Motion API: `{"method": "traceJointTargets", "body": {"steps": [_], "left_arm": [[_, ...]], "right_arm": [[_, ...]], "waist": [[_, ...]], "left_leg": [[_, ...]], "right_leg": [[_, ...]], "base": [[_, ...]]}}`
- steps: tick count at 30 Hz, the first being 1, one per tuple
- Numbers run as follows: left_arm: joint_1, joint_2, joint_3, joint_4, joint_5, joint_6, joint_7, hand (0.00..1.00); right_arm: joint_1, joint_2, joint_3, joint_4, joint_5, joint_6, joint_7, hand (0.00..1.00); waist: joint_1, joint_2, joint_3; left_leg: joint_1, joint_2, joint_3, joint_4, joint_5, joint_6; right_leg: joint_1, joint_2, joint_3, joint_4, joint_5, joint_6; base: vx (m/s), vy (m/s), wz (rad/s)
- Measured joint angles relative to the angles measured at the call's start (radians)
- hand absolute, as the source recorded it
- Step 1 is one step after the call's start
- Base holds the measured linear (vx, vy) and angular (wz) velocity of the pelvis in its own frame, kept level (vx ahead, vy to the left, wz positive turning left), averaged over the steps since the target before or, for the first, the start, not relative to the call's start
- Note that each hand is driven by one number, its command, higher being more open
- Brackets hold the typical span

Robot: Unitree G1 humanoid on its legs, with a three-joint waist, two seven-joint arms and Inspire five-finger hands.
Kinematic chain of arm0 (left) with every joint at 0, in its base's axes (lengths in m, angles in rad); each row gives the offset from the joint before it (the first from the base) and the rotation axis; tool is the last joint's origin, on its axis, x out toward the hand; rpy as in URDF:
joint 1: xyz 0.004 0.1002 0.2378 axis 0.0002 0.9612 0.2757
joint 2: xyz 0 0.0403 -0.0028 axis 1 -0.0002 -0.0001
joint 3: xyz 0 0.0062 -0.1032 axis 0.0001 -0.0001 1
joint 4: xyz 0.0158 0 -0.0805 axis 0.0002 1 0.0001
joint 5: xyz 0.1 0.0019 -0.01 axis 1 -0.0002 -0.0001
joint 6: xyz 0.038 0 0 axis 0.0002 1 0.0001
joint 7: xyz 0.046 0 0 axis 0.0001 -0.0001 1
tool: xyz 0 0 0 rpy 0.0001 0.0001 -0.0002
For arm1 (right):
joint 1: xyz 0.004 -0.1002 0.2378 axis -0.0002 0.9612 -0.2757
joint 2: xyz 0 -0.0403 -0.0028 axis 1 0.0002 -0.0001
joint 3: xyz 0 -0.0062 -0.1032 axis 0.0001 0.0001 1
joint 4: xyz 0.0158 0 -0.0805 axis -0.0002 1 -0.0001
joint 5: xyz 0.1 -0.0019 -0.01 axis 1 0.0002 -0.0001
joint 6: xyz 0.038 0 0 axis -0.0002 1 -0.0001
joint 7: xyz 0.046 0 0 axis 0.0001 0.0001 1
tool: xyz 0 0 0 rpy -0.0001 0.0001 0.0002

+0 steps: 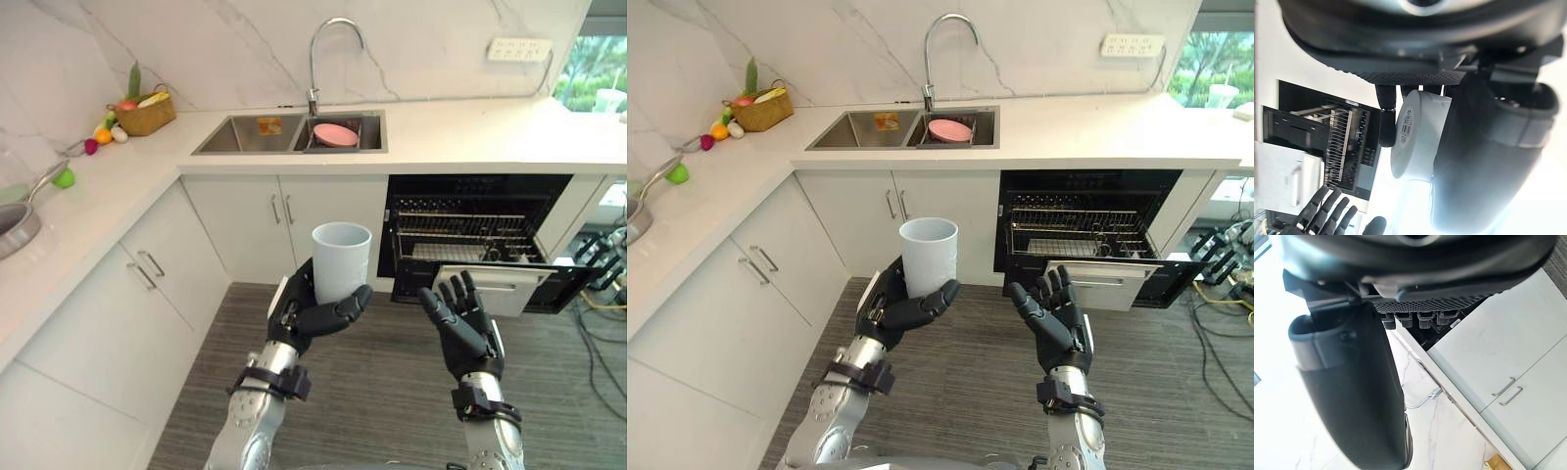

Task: Walk over to the sink, pick up the cup, carry it to the dishwasher, place the cup inside the dishwasher, then close the dishwasher door

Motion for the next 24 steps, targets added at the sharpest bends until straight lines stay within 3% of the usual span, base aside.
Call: {"method": "traceJointTargets", "body": {"steps": [2,3,4,6,7,8,10,12,13,15,16,17,18,20,22,24], "left_arm": [[0.014,0.008,0.000,0.009,-0.002,0.001,-0.003,0.00],[0.020,0.008,0.001,0.009,-0.003,-0.001,-0.004,0.00],[0.021,0.021,0.018,0.013,-0.004,-0.005,-0.004,0.00],[0.021,0.040,0.046,0.014,-0.004,-0.015,-0.002,0.00],[0.011,0.051,0.066,0.020,-0.004,-0.019,-0.002,0.00],[-0.009,0.052,0.071,0.020,-0.004,-0.019,-0.001,0.00],[-0.039,0.048,0.064,0.021,-0.004,-0.019,-0.002,0.00],[-0.071,0.045,0.050,0.021,-0.005,-0.019,-0.007,0.00],[-0.095,0.050,0.036,0.021,-0.005,-0.019,-0.011,0.00],[-0.121,0.061,0.014,0.021,-0.005,-0.019,-0.011,0.00],[-0.123,0.065,0.011,0.021,-0.004,-0.019,-0.008,0.00],[-0.127,0.075,0.003,0.021,-0.003,-0.017,0.009,0.00],[-0.128,0.075,0.002,0.021,-0.003,-0.015,0.034,0.00],[-0.128,0.078,0.003,0.021,-0.007,-0.015,0.047,0.00],[-0.128,0.080,0.006,0.022,-0.017,-0.014,0.044,0.00],[-0.127,0.086,0.013,0.022,-0.018,-0.014,0.019,0.00]], "right_arm": [[0.018,-0.016,0.005,0.039,0.000,0.001,-0.001,1.00],[0.023,-0.026,0.005,0.047,0.001,0.001,-0.001,1.00],[0.015,-0.026,0.009,0.076,0.001,0.001,-0.002,1.00],[0.016,-0.026,0.027,0.080,0.001,0.001,0.005,1.00],[0.017,-0.010,0.033,0.090,0.001,0.000,0.007,1.00],[0.018,-0.010,0.033,0.091,0.001,0.000,0.004,1.00],[0.015,-0.015,0.029,0.092,0.003,0.000,-0.014,1.00],[0.002,-0.008,0.013,0.092,0.008,0.000,-0.029,1.00],[-0.011,-0.001,0.006,0.092,0.007,0.000,-0.035,1.00],[-0.032,0.015,0.004,0.097,0.002,-0.001,-0.056,1.00],[-0.036,0.022,0.005,0.101,-0.001,-0.001,-0.060,1.00],[-0.045,0.043,0.007,0.114,-0.002,-0.001,-0.062,1.00],[-0.040,0.056,0.008,0.117,-0.001,-0.001,-0.062,1.00],[-0.018,0.058,0.011,0.116,-0.002,-0.001,-0.061,1.00],[0.003,0.053,0.011,0.113,-0.005,-0.001,-0.067,1.00],[0.021,0.052,0.002,0.112,-0.001,0.000,-0.078,1.00]], "waist": [[0.001,0.012,-0.007],[0.002,0.024,-0.013],[0.011,0.028,-0.018],[0.016,0.015,-0.023],[-0.003,-0.025,-0.028],[-0.009,-0.048,-0.030],[0.001,-0.063,-0.035],[0.004,-0.071,-0.039],[0.004,-0.085,-0.038],[0.004,-0.096,-0.039],[0.004,-0.094,-0.039],[0.000,-0.093,-0.038],[-0.001,-0.091,-0.037],[-0.001,-0.090,-0.032],[-0.006,-0.086,-0.025],[-0.009,-0.084,-0.022]], "left_leg": [[-0.003,-0.012,0.014,-0.005,0.008,0.010],[0.003,-0.019,0.006,-0.009,0.019,0.030],[0.017,-0.026,-0.001,0.007,0.118,0.071],[0.021,-0.054,0.003,0.049,0.188,0.094],[0.029,-0.104,0.010,0.064,0.149,0.108],[0.028,-0.144,0.009,0.092,0.122,0.132],[0.027,-0.177,0.005,0.150,0.063,0.145],[0.040,-0.213,-0.003,0.174,0.018,0.160],[0.065,-0.239,-0.006,0.166,0.001,0.172],[0.128,-0.278,-0.012,0.132,-0.018,0.190],[0.151,-0.281,-0.013,0.115,-0.022,0.196],[0.188,-0.276,-0.015,0.092,-0.033,0.203],[0.218,-0.266,-0.015,0.080,-0.056,0.211],[0.265,-0.257,-0.015,0.063,-0.083,0.212],[0.301,-0.244,-0.015,0.060,-0.110,0.202],[0.338,-0.210,-0.020,0.056,-0.144,0.170]], "right_leg": [[0.011,-0.014,0.015,0.039,-0.033,0.050],[0.012,-0.011,0.025,0.051,-0.047,0.064],[0.013,-0.023,0.049,0.070,-0.067,0.089],[0.024,-0.065,0.059,0.064,-0.083,0.124],[0.046,-0.119,0.049,0.054,-0.089,0.139],[0.060,-0.162,0.028,0.057,-0.072,0.164],[0.075,-0.210,-0.007,0.100,-0.066,0.163],[0.030,-0.271,-0.033,0.265,-0.064,0.160],[-0.030,-0.327,-0.031,0.428,-0.038,0.141],[-0.113,-0.403,-0.017,0.633,0.099,0.127],[-0.132,-0.412,-0.006,0.680,0.137,0.126],[-0.187,-0.402,0.009,0.790,0.100,0.128],[-0.247,-0.371,-0.001,0.883,0.010,0.104],[-0.316,-0.332,-0.059,0.895,-0.076,0.080],[-0.373,-0.301,-0.116,0.782,-0.106,0.055],[-0.432,-0.225,-0.129,0.474,-0.074,0.051]], "base": [[0.37,0.277,-0.22],[0.46,0.385,-0.56],[0.38,0.329,-0.83],[0.35,0.306,-0.64],[0.35,0.272,0.07],[0.35,0.256,0.25],[0.32,0.233,0.33],[0.27,0.230,0.37],[0.30,0.217,0.34],[0.28,0.169,0.19],[0.20,0.093,-0.04],[0.22,0.072,-0.10],[0.20,0.045,-0.11],[0.22,-0.026,-0.08],[0.22,-0.071,0.00],[0.35,-0.176,0.04]]}}
